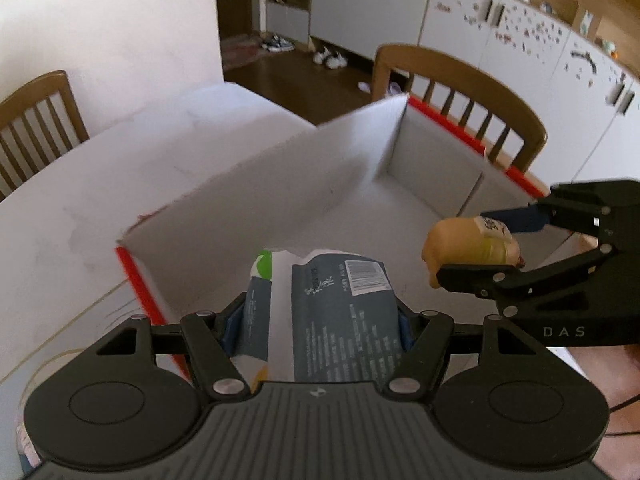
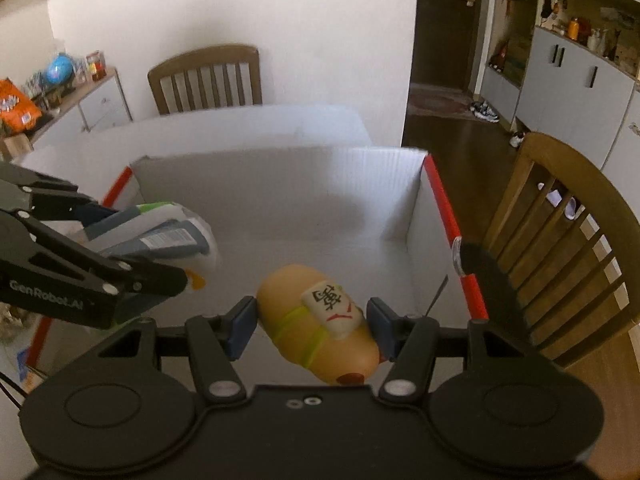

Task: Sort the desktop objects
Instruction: 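Carry the tissue pack and yellow toy with both tools over the red shoebox, then open the left tool dropping the tissue pack while the right tool releases the toy, then withdraw both tools from the shoebox back toward the snack pile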

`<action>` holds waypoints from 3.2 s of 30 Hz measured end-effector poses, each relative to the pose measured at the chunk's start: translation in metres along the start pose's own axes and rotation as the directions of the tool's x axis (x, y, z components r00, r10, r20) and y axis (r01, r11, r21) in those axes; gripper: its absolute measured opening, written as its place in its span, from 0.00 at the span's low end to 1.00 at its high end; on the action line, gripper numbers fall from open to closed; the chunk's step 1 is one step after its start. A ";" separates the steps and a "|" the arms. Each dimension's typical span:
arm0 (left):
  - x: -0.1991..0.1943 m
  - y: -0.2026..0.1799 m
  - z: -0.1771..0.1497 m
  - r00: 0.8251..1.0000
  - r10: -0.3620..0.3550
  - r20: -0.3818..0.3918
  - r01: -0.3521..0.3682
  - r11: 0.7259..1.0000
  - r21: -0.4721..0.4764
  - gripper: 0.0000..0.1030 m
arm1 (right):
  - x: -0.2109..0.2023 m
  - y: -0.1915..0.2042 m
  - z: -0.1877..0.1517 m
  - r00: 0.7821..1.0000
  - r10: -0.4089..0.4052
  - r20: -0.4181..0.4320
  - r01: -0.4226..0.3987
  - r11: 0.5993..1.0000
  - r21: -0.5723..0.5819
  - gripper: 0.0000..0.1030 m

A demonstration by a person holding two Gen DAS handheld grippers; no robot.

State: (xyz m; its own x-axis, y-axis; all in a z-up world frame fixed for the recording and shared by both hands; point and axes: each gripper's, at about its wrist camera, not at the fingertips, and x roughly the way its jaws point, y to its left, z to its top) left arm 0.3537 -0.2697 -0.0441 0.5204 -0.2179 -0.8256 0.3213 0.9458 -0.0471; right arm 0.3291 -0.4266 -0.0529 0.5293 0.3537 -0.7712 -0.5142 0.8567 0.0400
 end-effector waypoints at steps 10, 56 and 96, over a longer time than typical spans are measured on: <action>0.034 -0.009 0.012 0.998 0.020 -0.061 -0.016 0.998 0.064 0.66 | 0.023 -0.005 0.000 0.998 0.001 -0.070 -0.004 0.999 -0.039 0.58; 0.025 0.004 0.023 0.994 -0.070 -0.081 0.069 0.998 -0.009 0.82 | 0.026 0.005 -0.003 0.983 0.029 -0.180 -0.065 0.979 -0.192 0.74; -0.132 0.046 -0.076 0.986 -0.079 0.146 0.084 0.996 -0.022 0.82 | -0.072 0.105 -0.011 0.997 0.071 -0.003 -0.071 0.995 -0.072 0.83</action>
State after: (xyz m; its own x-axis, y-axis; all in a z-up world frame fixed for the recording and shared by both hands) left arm 0.2392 -0.1795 0.0198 0.6035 -0.3253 -0.7280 0.3462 0.9293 -0.1283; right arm 0.2299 -0.3665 0.0004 0.4894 0.4126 -0.7683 -0.5980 0.8000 0.0487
